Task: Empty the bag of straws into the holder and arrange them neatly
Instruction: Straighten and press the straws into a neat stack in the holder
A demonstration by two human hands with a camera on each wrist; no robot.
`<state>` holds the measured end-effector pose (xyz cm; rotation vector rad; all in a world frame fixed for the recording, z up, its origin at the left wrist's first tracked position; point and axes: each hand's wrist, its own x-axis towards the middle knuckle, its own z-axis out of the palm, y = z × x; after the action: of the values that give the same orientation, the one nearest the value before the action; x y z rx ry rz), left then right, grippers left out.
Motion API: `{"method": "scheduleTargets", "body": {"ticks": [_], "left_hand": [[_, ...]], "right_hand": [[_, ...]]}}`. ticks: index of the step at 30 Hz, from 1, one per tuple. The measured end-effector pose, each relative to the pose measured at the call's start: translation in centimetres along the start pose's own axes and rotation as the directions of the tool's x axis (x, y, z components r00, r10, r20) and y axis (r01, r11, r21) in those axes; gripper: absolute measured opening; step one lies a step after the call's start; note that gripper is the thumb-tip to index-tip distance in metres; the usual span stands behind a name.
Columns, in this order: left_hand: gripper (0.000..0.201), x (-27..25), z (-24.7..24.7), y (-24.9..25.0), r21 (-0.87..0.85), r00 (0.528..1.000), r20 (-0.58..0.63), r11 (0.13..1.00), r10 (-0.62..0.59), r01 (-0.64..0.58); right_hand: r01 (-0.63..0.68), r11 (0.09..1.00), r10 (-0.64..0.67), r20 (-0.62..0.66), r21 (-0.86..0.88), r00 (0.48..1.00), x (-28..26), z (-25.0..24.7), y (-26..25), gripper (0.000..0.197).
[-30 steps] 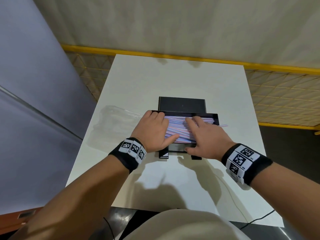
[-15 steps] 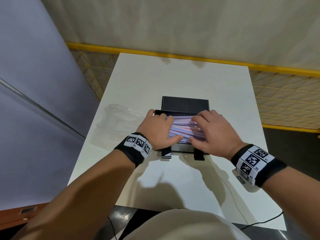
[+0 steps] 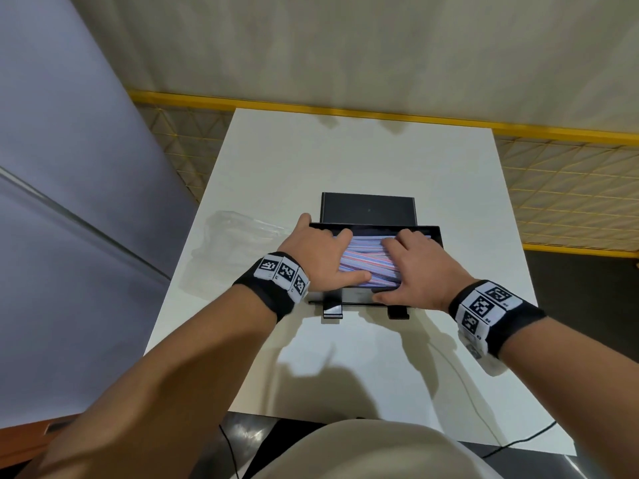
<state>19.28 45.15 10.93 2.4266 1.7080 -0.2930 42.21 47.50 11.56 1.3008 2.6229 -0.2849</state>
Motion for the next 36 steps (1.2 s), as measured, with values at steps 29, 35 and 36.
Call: {"method": "scheduleTargets", "body": {"ticks": [29,35,36], "left_hand": [[0.035,-1.2,-4.6,-3.0,-0.826,0.95,0.15,0.494,-0.272,0.272],[0.032,-1.5,-4.3,-3.2,-0.806,0.965,0.092,0.55,-0.246,0.217],[0.032,-1.5,-4.1,-3.3,-0.814,0.961,0.098,0.534,-0.258,0.226]], "right_hand": [[-0.129,0.98,0.129,0.007,0.152,0.992,-0.2,0.2,-0.6,0.092],[-0.124,0.982,0.126,-0.002,0.143,0.992,-0.1,0.4,-0.6,0.09],[-0.124,0.982,0.126,-0.003,0.141,0.992,-0.1,0.4,-0.6,0.089]]}}
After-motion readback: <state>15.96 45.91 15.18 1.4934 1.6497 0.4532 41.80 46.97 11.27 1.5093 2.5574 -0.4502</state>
